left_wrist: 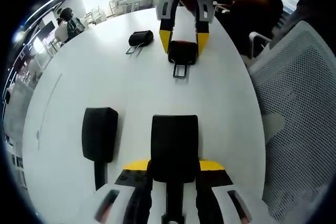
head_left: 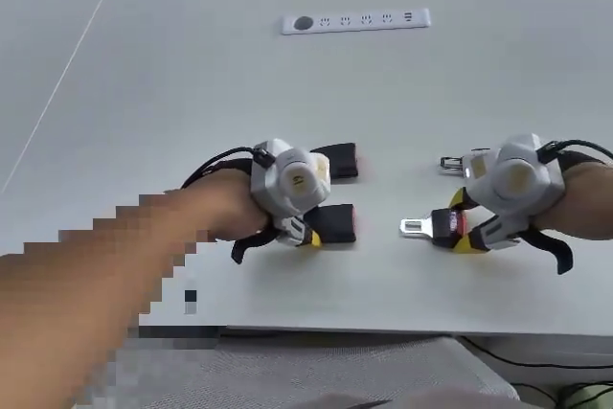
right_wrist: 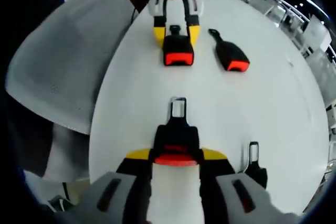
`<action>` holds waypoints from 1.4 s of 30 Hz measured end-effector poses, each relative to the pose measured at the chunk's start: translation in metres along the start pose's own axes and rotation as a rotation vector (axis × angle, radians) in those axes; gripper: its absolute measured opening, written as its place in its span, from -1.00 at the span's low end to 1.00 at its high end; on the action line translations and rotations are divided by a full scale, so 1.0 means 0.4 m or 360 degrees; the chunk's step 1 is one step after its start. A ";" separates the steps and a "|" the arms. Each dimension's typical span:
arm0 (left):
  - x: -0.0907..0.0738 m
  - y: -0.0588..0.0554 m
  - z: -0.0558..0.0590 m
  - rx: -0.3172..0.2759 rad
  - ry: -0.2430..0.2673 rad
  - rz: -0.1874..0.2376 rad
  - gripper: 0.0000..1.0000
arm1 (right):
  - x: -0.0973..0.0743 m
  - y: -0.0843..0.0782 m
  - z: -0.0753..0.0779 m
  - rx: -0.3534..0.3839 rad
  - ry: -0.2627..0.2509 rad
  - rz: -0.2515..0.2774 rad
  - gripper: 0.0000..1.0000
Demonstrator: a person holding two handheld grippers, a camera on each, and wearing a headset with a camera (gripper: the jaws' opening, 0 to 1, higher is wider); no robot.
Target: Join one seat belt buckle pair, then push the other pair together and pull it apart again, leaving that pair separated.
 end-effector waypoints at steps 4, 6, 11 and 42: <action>-0.001 -0.001 0.000 0.0001 0.0000 -0.0005 -0.36 | 0.011 0.034 0.004 0.0004 -0.0002 0.0024 -0.33; -0.001 0.000 0.000 0.0002 0.0002 -0.0007 -0.36 | 0.019 0.049 0.006 0.0003 -0.0005 0.0039 -0.33; -0.001 -0.001 0.001 0.0003 0.0003 -0.0004 -0.36 | 0.040 0.084 0.004 -0.0016 -0.0007 0.0048 -0.33; 0.002 0.005 -0.001 0.0074 -0.0037 -0.0009 -0.36 | 0.082 0.158 -0.006 -0.0073 0.0016 0.0102 -0.35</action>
Point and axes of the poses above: the centre of the closed fingertips' face, and the gripper's own axes: x roughly forward along the fingers, z roughly to its right, y roughly out of its top, the point moved 4 cm from there along -x, roughly backward along the fingers, and after that the axes turned 5 degrees about x, right-handed, at the moved point
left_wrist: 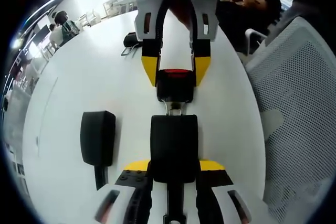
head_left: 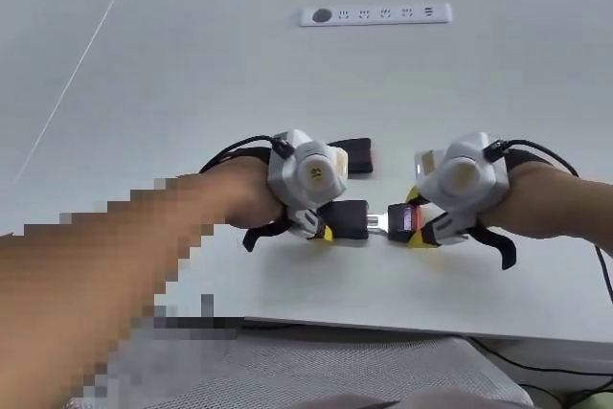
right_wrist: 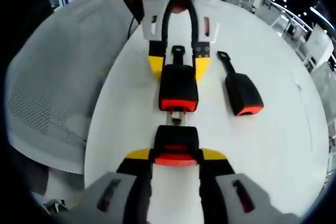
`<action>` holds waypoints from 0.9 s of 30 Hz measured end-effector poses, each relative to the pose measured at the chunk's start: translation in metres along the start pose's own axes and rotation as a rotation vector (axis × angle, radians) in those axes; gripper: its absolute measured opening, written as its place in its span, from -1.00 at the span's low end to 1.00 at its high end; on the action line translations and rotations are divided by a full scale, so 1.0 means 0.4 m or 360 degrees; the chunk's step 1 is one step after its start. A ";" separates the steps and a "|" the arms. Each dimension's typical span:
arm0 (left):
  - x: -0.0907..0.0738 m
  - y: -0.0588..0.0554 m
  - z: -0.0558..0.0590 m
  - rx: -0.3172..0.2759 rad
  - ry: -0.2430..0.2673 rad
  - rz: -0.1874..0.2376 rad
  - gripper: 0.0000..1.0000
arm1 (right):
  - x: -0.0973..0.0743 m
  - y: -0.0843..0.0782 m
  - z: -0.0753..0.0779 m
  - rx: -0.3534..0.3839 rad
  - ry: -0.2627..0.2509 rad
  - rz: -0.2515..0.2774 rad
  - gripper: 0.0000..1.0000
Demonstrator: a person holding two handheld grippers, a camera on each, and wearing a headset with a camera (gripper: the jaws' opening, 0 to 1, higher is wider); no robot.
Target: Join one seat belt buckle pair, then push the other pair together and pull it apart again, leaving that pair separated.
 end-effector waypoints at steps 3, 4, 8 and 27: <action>-0.001 -0.001 0.001 0.0019 0.0000 0.0016 -0.36 | -0.002 -0.005 0.006 -0.0008 -0.0007 -0.0008 -0.36; -0.002 -0.001 0.001 0.0016 0.0001 0.0022 -0.36 | -0.003 -0.006 0.007 -0.0002 -0.0011 -0.0001 -0.36; -0.001 0.001 0.000 0.0017 -0.0003 0.0015 -0.37 | 0.003 0.001 0.007 0.0038 -0.0005 -0.0003 -0.38; -0.002 -0.002 0.000 -0.0001 -0.0001 0.0022 -0.38 | 0.034 0.035 0.002 0.0055 -0.0004 -0.0004 -0.39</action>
Point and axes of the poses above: the centre of the closed fingertips' face, and the gripper's own axes: x roughly forward along the fingers, z roughly to its right, y roughly out of its top, the point moved 4 cm from there along -x, roughly backward along the fingers, and after that the axes turned 5 degrees about x, right-handed, at the moved point
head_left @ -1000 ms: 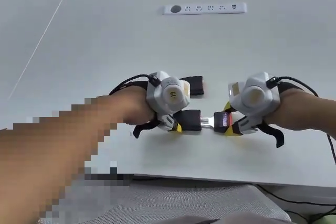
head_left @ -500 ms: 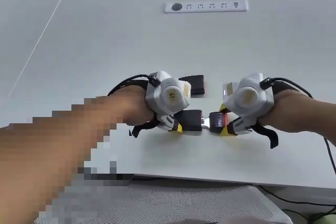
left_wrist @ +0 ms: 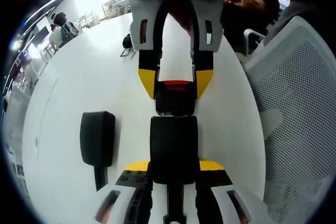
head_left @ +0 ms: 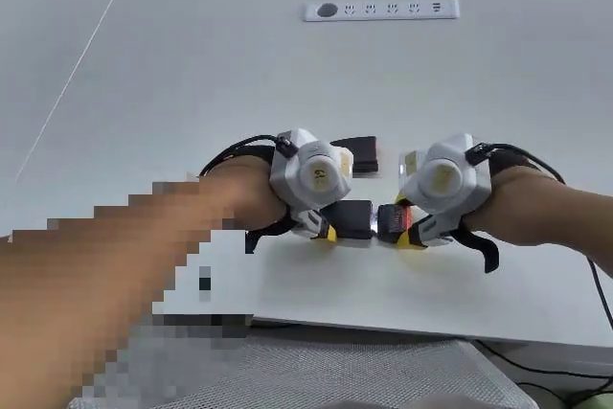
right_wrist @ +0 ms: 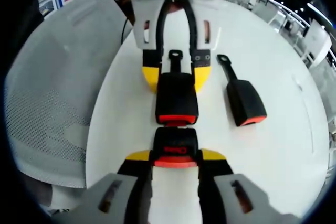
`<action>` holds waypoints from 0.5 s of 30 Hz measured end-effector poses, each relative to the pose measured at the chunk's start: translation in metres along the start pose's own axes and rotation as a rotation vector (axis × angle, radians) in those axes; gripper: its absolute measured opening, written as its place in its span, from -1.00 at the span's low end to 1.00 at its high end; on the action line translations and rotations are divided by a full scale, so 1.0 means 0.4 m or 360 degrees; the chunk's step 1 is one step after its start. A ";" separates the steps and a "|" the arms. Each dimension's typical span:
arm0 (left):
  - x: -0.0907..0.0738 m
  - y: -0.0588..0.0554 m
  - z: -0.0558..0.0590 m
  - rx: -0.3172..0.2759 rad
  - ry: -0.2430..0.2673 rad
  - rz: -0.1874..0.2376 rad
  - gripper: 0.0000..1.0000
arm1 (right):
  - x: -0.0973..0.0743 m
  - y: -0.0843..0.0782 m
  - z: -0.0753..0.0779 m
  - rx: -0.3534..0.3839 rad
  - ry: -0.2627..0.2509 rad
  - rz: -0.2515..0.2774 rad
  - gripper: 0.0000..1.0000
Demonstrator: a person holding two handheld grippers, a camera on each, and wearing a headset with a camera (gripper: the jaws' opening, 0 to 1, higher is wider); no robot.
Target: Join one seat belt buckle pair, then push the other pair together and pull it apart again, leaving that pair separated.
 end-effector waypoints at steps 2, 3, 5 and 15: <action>0.000 -0.002 0.001 -0.0009 0.0001 0.0013 -0.37 | -0.001 0.000 0.002 0.0003 0.0003 0.0001 -0.39; 0.000 -0.003 0.001 -0.0012 -0.0001 0.0018 -0.37 | -0.001 0.000 0.002 0.0002 0.0003 0.0001 -0.39; 0.000 -0.002 0.001 -0.0013 0.0001 0.0021 -0.37 | -0.001 -0.001 0.004 0.0003 0.0003 0.0001 -0.38; -0.002 0.000 0.006 0.0012 0.0038 0.0011 -0.38 | -0.007 -0.017 0.010 0.0019 0.0008 0.0044 -0.38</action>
Point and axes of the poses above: the centre of the closed fingertips' face, and the gripper's own axes: x roughly forward along the fingers, z roughly to its right, y roughly out of its top, the point moved 4 cm from there along -x, roughly backward along the fingers, and after that the axes turned 5 degrees about x, right-handed, at the moved point
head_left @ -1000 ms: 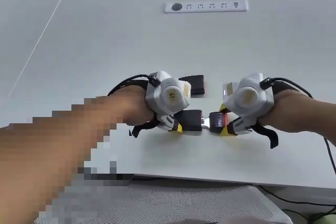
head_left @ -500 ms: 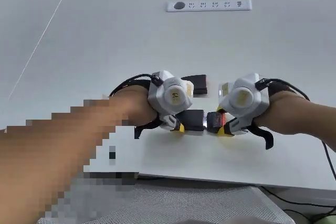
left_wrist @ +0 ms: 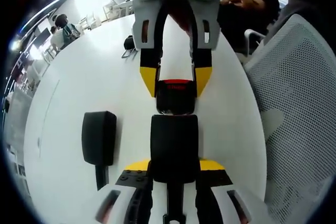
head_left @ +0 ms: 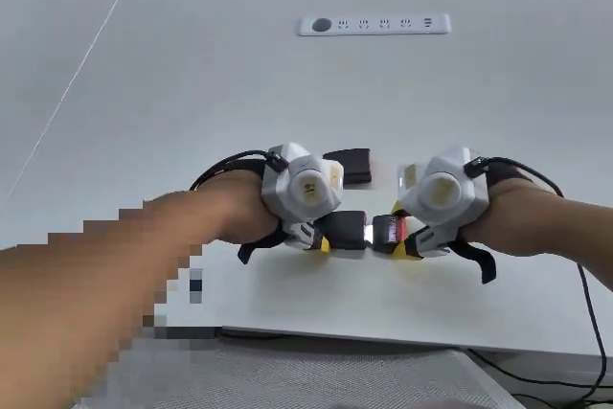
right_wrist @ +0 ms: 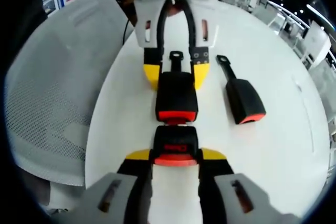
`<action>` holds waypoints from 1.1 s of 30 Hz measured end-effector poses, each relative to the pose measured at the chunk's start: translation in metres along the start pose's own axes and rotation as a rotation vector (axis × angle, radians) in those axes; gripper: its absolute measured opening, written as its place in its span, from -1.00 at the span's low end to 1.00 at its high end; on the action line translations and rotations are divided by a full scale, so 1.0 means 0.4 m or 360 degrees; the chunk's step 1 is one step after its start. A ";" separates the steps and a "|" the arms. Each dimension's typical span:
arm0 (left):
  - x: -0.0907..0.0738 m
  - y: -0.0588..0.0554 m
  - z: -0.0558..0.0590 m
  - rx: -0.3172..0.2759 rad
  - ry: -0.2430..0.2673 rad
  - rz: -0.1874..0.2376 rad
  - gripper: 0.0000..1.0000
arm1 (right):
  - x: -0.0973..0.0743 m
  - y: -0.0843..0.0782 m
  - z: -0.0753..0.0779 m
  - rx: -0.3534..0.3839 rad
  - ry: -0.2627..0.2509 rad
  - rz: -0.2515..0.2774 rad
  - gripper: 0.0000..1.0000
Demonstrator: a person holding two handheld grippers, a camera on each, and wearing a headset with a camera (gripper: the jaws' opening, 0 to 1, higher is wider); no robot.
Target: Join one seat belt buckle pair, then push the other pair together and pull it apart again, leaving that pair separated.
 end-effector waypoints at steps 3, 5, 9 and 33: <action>0.000 -0.005 -0.006 -0.0033 -0.0016 0.0013 -0.39 | 0.000 -0.001 0.002 0.0006 0.0007 0.0006 -0.38; 0.000 -0.006 -0.006 -0.0038 -0.0031 0.0027 -0.38 | -0.002 -0.002 0.002 0.0013 0.0014 0.0017 -0.38; 0.001 -0.007 -0.006 -0.0037 -0.0046 0.0028 -0.38 | -0.004 -0.002 0.000 0.0025 0.0016 0.0031 -0.37; 0.002 -0.008 -0.005 -0.0029 -0.0081 0.0047 -0.33 | -0.003 0.003 -0.005 -0.0083 -0.0006 0.0036 -0.31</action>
Point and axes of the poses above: the centre of the closed fingertips' face, and the gripper's own axes: x roughly forward along the fingers, z roughly to its right, y roughly out of its top, the point moved 4 cm from there along -x, roughly backward along the fingers, and after that the axes turned 5 degrees about x, right-handed, at the moved point
